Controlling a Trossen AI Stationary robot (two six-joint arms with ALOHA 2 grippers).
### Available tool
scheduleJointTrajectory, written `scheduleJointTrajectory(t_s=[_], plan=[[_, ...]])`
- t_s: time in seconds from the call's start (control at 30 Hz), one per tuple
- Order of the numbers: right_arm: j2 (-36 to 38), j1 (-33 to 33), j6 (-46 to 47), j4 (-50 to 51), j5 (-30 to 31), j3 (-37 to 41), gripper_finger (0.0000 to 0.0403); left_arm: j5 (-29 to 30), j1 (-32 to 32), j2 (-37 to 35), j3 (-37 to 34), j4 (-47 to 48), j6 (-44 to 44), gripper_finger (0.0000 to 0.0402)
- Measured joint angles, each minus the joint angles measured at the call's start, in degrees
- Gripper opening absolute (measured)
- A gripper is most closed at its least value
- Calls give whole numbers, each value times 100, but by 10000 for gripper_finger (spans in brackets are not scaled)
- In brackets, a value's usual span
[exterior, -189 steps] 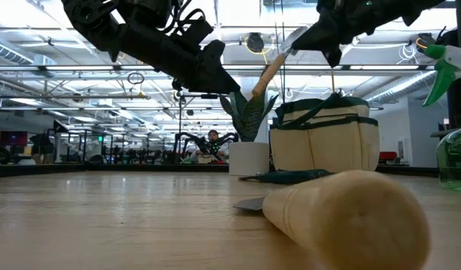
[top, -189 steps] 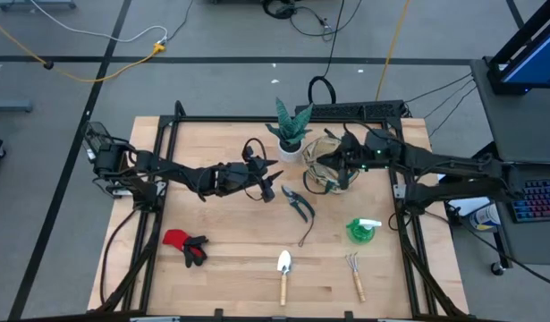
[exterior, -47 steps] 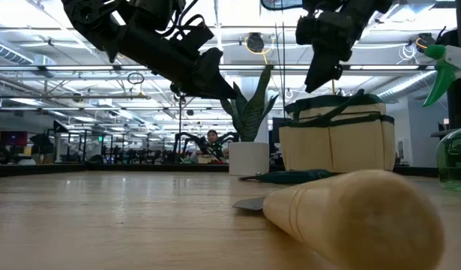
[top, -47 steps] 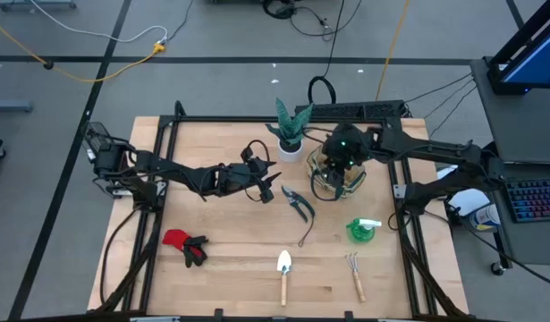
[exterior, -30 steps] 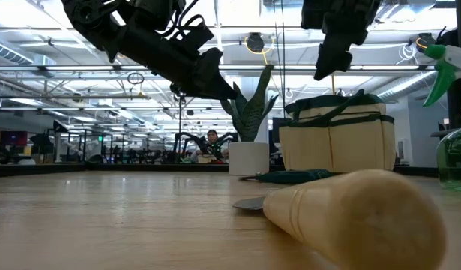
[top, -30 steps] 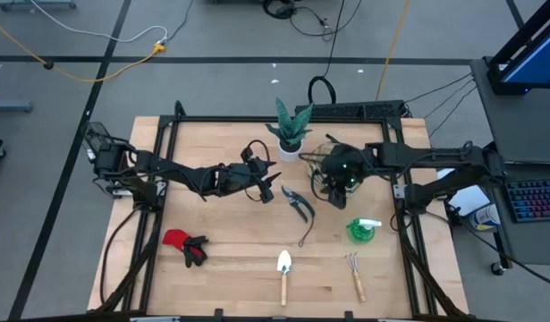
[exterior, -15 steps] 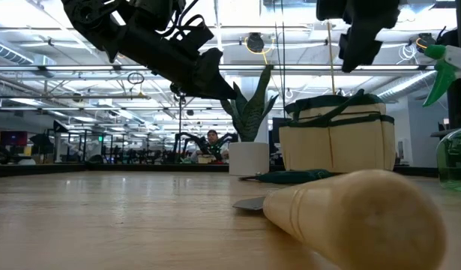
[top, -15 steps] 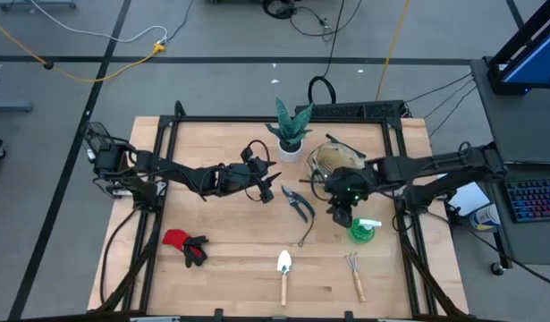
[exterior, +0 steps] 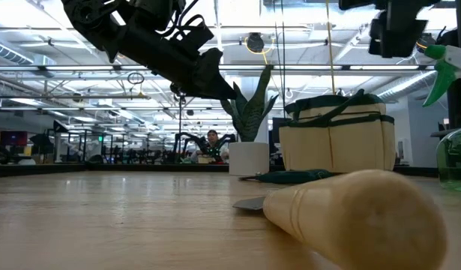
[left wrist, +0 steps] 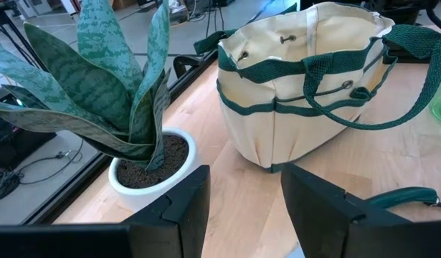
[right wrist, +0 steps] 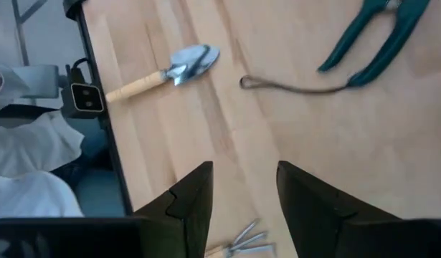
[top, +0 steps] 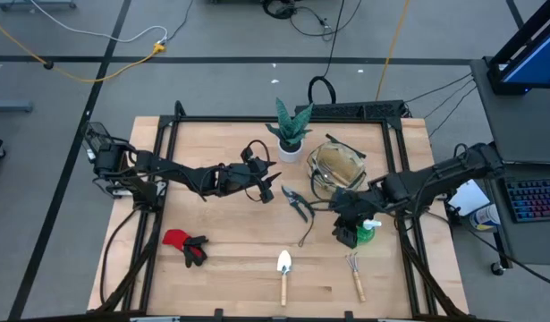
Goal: Pick & Place Garden tools in Gardening bag
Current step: Put the brown hand rake into the gardening bag
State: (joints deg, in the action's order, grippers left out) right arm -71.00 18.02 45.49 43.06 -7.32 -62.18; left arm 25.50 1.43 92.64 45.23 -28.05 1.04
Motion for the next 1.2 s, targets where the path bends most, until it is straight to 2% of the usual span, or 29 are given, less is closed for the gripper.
scheduleJointTrajectory(t_s=[0.27, 0.4, 0.63, 1.2], plan=[[0, 445, 1244, -586, -33, 573, 144, 0, 0, 0, 0, 0, 2, 177], [2, 652, 1829, -696, -284, 779, 144, 0, -1, 0, 0, 0, 2, 177], [27, 739, 1770, -812, 127, 800, 144, 0, 0, 0, 0, -2, 2, 177], [37, 793, 1876, -751, 21, 798, 144, 2, 0, 0, 0, -2, 49, 177]])
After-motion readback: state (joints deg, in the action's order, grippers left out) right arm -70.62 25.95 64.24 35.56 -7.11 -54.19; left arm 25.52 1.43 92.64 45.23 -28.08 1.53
